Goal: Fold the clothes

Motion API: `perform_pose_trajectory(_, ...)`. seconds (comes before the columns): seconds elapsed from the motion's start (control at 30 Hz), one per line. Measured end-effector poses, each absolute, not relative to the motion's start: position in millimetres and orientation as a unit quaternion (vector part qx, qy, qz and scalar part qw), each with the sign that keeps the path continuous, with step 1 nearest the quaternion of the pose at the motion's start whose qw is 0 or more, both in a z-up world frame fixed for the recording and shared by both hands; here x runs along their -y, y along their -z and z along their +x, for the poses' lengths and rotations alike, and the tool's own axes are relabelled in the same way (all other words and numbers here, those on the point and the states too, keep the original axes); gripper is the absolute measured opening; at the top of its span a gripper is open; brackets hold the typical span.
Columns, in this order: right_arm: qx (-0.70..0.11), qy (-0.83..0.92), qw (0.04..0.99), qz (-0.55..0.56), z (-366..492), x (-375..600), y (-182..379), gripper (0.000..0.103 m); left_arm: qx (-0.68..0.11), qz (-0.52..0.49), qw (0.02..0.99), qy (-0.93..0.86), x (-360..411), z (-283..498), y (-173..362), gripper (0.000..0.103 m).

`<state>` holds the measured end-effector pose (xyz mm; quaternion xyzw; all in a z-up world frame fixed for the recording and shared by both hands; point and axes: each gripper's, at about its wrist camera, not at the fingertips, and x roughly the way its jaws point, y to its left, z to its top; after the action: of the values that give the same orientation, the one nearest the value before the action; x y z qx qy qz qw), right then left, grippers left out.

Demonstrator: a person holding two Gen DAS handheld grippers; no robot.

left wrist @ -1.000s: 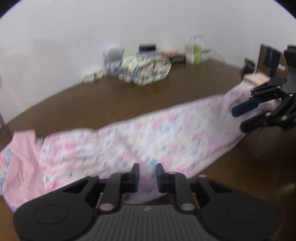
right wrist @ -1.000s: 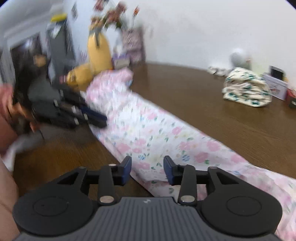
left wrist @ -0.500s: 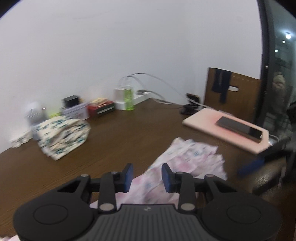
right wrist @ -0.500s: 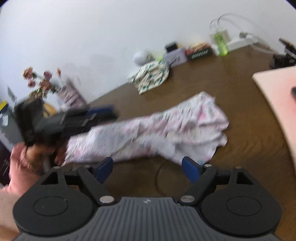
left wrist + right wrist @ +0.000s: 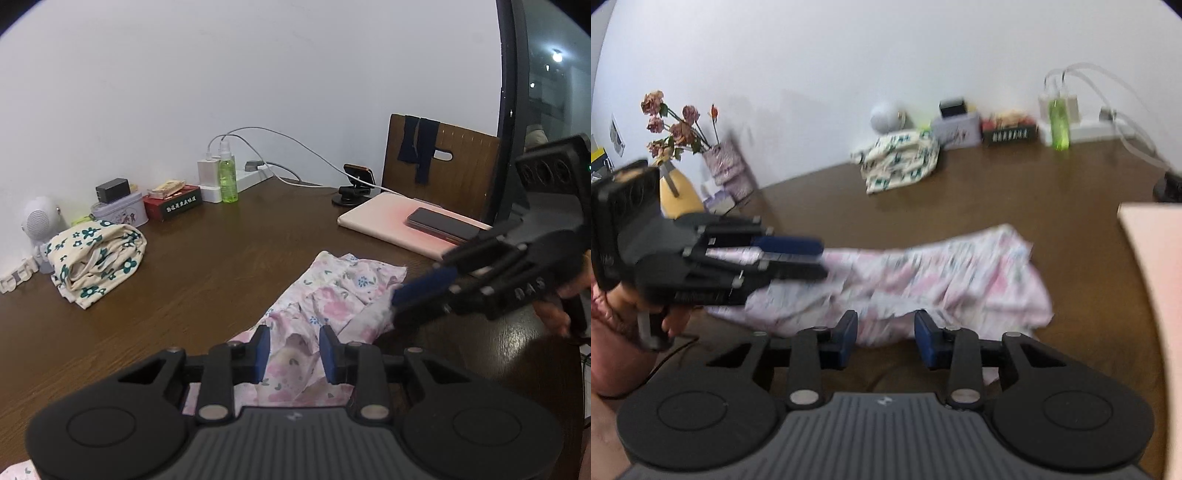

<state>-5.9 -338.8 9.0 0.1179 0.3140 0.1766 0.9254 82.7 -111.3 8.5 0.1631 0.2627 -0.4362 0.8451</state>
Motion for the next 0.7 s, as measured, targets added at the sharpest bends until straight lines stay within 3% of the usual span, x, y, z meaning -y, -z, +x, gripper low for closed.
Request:
perform_pose_trajectory(0.27,-0.335,-0.156,0.924,0.101,24.9,340.2,10.3,0.032,-0.248,0.197,0.822,0.472,135.1,75.6,-3.4,0.028)
perform_pose_trajectory(0.5,-0.323,-0.164,0.903,0.23,24.2,373.6,13.7,0.035,-0.221,0.293,0.799,0.477,175.2,76.7,16.2,0.028)
perform_pose_trajectory(0.63,-0.29,-0.143,0.913,0.248,-1.1,386.3,2.2,0.052,-0.249,0.302,0.793,0.467,192.6,92.2,29.2,0.028)
perform_pose_trajectory(0.7,-0.286,-0.114,0.919,0.245,-15.2,390.6,0.6,0.067,-0.26,0.291,0.796,0.462,194.1,99.5,32.7,0.026)
